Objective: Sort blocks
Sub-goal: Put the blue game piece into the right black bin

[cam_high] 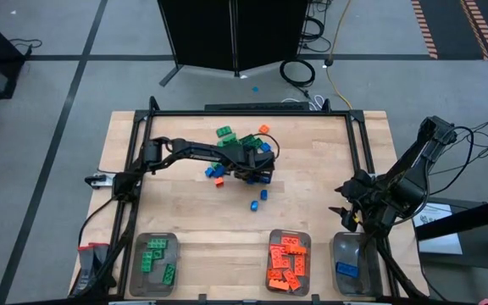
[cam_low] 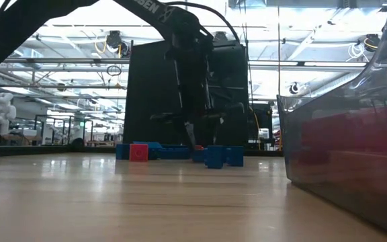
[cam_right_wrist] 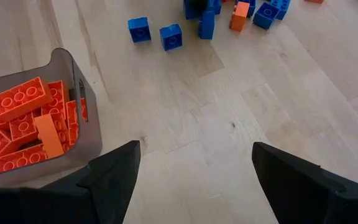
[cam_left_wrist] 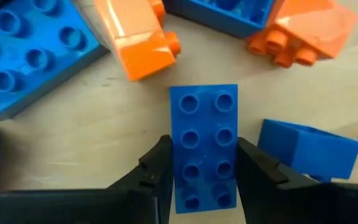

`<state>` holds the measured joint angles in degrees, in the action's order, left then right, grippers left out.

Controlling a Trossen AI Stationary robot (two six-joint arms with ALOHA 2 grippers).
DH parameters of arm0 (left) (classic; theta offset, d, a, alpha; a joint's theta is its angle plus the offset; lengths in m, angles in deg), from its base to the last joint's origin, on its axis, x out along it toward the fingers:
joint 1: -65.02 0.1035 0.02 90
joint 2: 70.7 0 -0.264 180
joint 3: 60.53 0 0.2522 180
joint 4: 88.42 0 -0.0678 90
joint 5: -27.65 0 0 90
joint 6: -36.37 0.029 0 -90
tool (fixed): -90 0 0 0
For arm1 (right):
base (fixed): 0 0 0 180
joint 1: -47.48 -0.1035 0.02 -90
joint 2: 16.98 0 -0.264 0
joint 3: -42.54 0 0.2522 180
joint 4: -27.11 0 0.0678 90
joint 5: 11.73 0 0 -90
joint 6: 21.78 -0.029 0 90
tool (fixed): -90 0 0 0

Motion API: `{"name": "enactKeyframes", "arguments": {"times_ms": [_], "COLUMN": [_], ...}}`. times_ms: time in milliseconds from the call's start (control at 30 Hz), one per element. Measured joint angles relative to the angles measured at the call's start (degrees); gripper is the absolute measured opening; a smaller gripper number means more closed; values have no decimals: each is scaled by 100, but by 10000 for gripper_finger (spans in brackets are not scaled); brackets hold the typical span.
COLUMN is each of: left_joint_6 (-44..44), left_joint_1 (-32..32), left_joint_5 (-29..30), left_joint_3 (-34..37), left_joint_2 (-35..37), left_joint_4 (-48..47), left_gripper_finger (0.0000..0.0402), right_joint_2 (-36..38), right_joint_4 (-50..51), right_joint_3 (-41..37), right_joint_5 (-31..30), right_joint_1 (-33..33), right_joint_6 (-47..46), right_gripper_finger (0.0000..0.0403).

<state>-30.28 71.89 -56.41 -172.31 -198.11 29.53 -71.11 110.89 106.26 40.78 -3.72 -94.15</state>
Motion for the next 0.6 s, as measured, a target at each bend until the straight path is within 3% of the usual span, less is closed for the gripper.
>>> {"name": "enactKeyframes", "arguments": {"times_ms": [167, 367, 600], "left_joint_6": [366, 1066, 1836], "left_joint_1": [-69, -199, -255], "left_joint_5": [-330, -437, 42], "left_joint_3": [-108, -729, -1852], "left_joint_2": [0, 0, 0], "left_joint_4": [34, -5, -1297], "left_gripper_finger": [123, 123, 123], "right_joint_2": [0, 0, 0], "right_joint_4": [11, 9, -5], "right_joint_3": [0, 0, 0], "right_joint_5": [-332, -1110, -1946], "right_joint_1": [0, 0, 0], "right_joint_6": [-158, -174, -54], "right_gripper_finger": [304, 304, 304]}}
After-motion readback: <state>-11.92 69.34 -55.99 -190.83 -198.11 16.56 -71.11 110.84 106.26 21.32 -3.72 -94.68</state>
